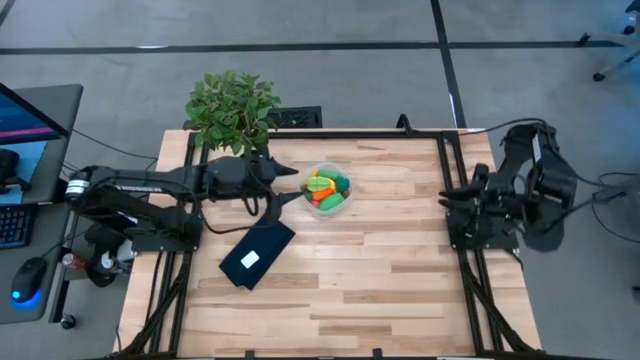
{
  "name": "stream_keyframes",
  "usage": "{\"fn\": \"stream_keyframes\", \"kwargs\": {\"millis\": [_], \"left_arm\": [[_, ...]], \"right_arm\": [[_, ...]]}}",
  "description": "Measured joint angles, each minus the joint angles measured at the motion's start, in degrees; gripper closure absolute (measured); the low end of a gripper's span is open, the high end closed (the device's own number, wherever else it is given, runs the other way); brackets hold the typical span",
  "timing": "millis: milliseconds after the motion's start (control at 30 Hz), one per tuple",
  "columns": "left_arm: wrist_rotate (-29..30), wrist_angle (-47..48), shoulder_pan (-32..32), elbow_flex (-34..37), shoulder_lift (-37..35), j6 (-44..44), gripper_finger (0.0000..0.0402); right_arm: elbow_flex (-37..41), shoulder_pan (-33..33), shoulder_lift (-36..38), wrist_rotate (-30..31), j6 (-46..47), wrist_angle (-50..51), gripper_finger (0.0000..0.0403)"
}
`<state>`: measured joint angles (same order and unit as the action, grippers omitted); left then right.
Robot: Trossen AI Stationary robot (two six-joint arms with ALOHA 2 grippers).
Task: Pick and placing Produce into tupperware
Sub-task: Return to Home Position
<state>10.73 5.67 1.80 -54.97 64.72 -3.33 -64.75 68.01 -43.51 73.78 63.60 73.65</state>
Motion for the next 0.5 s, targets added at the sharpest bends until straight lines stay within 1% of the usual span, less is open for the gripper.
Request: {"fn": "stream_keyframes", "kwargs": {"millis": [133,300,367,500], "left_arm": [[0.5,-0.4,0.0,0.0,-0.9,1.4,0.0123],[0.3,-2.5,0.0,-0.1,-1.3,2.3,0.0123],[-0.9,-4.4,0.0,-0.1,-1.4,2.6,0.0123],[-4.8,-5.4,0.0,-0.1,-1.3,2.7,0.0123]], "right_arm": [[0.0,0.0,3.3,0.0,-7.5,-5.3,0.031],[0.0,0.0,6.2,-0.3,-20.5,-15.6,0.031],[0.0,0.0,6.9,-1.3,-25.5,-19.5,0.031],[0.0,-1.0,7.7,-5.0,-34.2,-26.3,0.031]]}}
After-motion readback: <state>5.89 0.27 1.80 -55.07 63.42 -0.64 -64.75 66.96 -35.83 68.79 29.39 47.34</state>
